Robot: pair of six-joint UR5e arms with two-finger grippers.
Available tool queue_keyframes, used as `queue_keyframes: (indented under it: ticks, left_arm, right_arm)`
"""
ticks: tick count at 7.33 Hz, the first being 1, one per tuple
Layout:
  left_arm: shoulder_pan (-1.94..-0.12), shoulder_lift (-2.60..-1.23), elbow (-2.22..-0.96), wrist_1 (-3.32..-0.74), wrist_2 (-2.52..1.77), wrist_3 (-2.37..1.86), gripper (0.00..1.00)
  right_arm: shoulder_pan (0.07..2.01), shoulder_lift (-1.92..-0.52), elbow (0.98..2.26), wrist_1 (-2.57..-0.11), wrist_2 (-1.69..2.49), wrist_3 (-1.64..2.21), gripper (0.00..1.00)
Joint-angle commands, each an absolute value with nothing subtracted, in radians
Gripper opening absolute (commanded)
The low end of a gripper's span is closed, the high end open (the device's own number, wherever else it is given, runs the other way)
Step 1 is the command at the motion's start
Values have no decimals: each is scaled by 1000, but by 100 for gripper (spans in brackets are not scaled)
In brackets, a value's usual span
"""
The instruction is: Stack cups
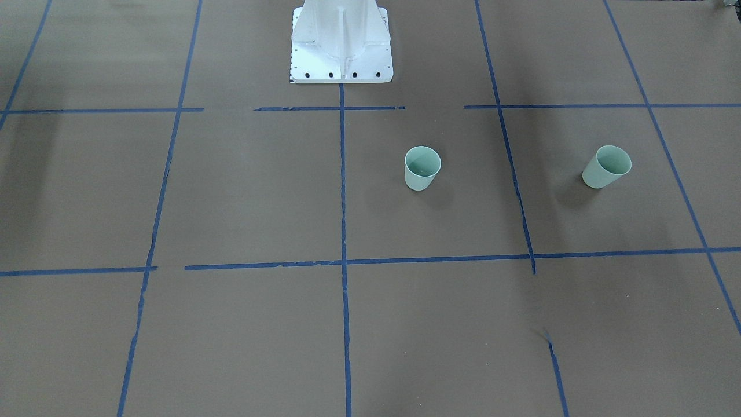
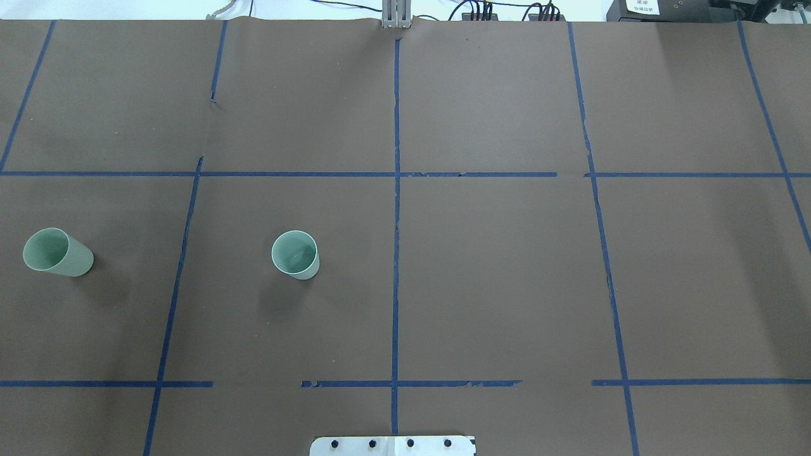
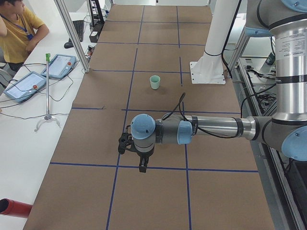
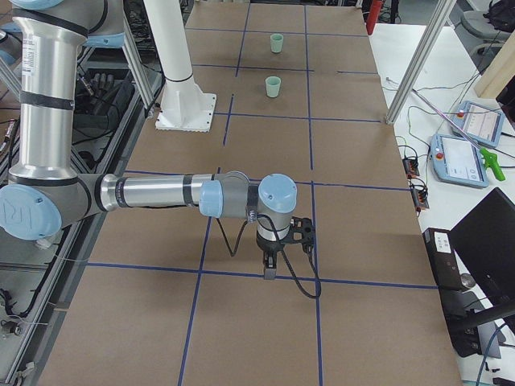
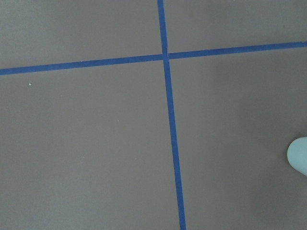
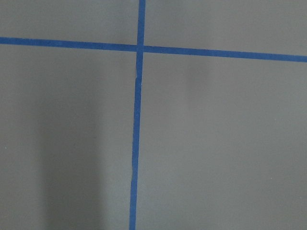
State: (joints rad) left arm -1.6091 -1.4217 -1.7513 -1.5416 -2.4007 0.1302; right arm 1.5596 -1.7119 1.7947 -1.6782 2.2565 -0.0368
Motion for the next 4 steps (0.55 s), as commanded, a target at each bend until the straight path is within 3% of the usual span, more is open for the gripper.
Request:
queue_keyframes:
  ticks: [1,4]
  left_arm:
    - [-1609,-1420,-1756,-1542,-2401,127,100]
    - [-1605,-1443,-1753,-1537,-2398,121,100]
  right_arm:
    - [1559,-1712,1795,-1678,2256,-37,100]
    - [1560,-1712,1795,-1678,2256,-37,100]
